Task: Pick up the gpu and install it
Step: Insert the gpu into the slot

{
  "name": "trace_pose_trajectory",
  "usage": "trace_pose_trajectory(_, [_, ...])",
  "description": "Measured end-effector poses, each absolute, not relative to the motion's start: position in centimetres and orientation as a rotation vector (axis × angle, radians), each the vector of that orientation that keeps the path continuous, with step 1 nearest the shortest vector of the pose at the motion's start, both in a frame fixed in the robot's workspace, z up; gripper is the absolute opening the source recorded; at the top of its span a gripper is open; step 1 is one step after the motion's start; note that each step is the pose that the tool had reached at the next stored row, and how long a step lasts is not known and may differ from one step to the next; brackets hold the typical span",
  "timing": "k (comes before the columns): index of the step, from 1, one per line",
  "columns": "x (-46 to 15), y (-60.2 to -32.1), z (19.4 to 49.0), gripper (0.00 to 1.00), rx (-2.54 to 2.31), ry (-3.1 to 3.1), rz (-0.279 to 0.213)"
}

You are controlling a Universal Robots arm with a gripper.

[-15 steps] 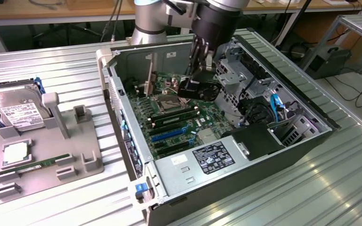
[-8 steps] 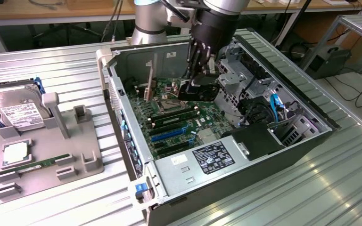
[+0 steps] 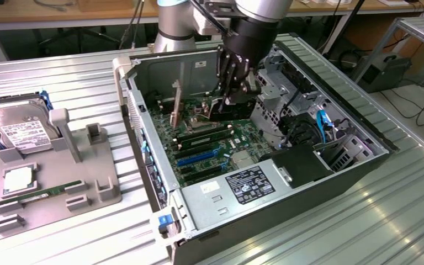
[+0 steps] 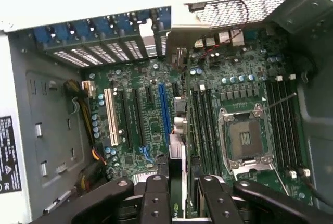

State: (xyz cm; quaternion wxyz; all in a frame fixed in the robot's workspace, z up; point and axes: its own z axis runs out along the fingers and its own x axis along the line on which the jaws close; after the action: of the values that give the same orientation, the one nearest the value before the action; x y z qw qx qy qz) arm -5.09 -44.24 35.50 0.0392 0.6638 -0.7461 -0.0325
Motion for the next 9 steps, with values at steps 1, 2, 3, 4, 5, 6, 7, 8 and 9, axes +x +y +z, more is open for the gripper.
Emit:
trace_pose_trajectory(1, [-5.10,-44.24,35.42,0.26,2.055,-2.269,-0.099])
trace_pose_trajectory(2, [-5.10,-44.24,35.34,0.26,2.074,-2.250,-0.098])
trace_pose_trajectory(3, [-5.09,-44.24,35.26,0.26,2.096,-2.229,-0.096])
trace_pose_trajectory(4, [-5.09,-44.24,35.19,0.26,2.113,-2.212,-0.095])
trace_pose_trajectory(5, [-5.09,-44.24,35.07,0.26,2.142,-2.183,-0.094])
trace_pose_trajectory(6, [-5.09,-44.24,34.97,0.26,2.176,-2.149,-0.091])
trace_pose_trajectory(7, [-5.10,-44.24,34.90,0.26,2.200,-2.123,-0.089])
trace_pose_trajectory(8, [-5.10,-44.24,34.85,0.26,2.217,-2.105,-0.088])
trace_pose_trajectory(9, [-5.10,-44.25,34.78,0.26,2.237,-2.084,-0.086])
